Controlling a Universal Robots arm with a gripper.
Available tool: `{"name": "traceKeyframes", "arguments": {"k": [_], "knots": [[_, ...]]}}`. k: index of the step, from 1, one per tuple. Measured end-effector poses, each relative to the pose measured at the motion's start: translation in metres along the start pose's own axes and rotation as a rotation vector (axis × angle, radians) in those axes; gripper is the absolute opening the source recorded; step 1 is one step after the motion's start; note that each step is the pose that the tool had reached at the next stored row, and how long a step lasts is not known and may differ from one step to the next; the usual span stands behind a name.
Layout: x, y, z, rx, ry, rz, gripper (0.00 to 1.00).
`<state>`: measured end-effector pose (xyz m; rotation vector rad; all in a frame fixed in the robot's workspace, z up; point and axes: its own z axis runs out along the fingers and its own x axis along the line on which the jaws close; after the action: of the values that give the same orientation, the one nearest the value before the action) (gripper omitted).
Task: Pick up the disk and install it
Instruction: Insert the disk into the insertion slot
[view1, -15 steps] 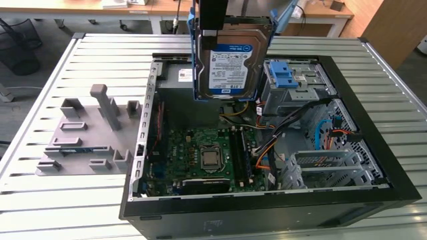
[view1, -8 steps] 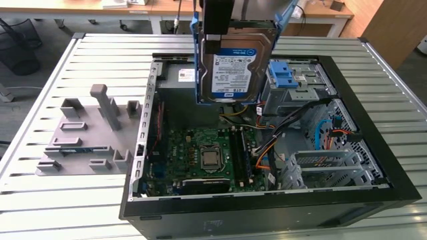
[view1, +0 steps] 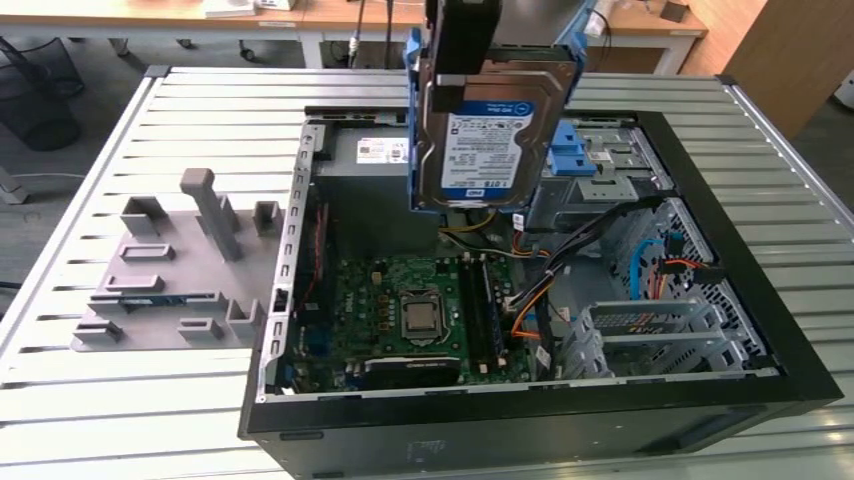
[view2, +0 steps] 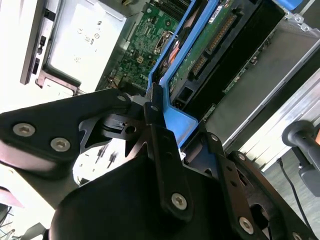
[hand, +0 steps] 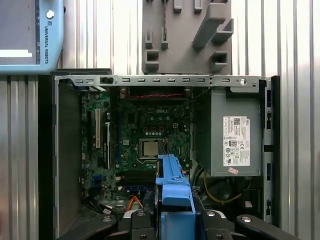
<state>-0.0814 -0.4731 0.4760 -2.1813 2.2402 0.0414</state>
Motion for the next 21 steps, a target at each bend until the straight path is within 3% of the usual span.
{"name": "traceKeyframes", "arguments": {"k": [21], "knots": [[0.047, -0.0023, 0.0063, 0.0002, 0.0001, 0.0, 0.36]]}}
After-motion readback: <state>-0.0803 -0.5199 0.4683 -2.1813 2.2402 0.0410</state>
